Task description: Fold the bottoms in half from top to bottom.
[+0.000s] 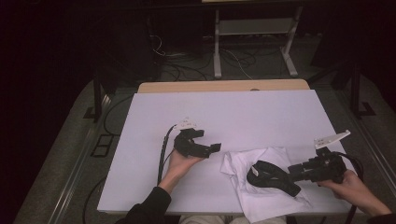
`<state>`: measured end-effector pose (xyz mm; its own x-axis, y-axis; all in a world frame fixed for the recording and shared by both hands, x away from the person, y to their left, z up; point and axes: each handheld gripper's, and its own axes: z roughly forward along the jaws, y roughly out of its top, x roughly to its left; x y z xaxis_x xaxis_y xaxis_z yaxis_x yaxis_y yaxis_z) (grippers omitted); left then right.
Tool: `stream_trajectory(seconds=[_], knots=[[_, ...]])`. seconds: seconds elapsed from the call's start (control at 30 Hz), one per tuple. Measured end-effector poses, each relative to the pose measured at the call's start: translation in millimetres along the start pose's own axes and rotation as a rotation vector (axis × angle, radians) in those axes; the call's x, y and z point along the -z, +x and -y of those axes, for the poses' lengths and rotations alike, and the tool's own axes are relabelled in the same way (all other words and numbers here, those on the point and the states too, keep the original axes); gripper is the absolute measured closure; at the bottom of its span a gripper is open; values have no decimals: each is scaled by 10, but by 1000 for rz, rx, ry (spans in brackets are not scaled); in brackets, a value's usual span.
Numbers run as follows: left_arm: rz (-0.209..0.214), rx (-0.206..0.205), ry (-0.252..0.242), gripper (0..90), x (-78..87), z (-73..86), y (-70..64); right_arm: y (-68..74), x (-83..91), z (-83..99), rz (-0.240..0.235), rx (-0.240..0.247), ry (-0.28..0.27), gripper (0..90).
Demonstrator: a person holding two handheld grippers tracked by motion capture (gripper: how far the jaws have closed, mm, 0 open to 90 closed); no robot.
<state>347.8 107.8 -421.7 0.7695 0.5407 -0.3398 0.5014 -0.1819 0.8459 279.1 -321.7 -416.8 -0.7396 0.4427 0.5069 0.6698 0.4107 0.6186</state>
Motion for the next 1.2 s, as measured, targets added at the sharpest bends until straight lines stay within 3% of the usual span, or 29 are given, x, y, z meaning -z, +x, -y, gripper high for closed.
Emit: stream_trajectory(seconds=[0.13,0.23,0.33,0.47,0.57,0.67,0.93,1.2], knots=[[3,1,0,0,-1,0,-2,-80,15,-145,23,-5,-39,438],[5,1,-1,0,1,0,0,-140,1,-239,27,1,-69,442],[5,1,-4,0,3,-2,-2,-193,-24,-337,50,-6,-92,531],[8,-1,-6,0,0,-2,-3,-274,-88,-447,84,-20,-101,733],[10,-3,-4,0,-6,-1,-2,-330,-182,-524,99,-29,-67,821],[14,-3,-4,0,-11,0,-3,-362,-299,-595,80,-45,-33,859],[18,-6,13,0,-40,15,-10,-376,-618,-755,8,-43,95,873],[22,-7,26,0,-65,28,-18,-378,-814,-734,-84,-40,230,879]])
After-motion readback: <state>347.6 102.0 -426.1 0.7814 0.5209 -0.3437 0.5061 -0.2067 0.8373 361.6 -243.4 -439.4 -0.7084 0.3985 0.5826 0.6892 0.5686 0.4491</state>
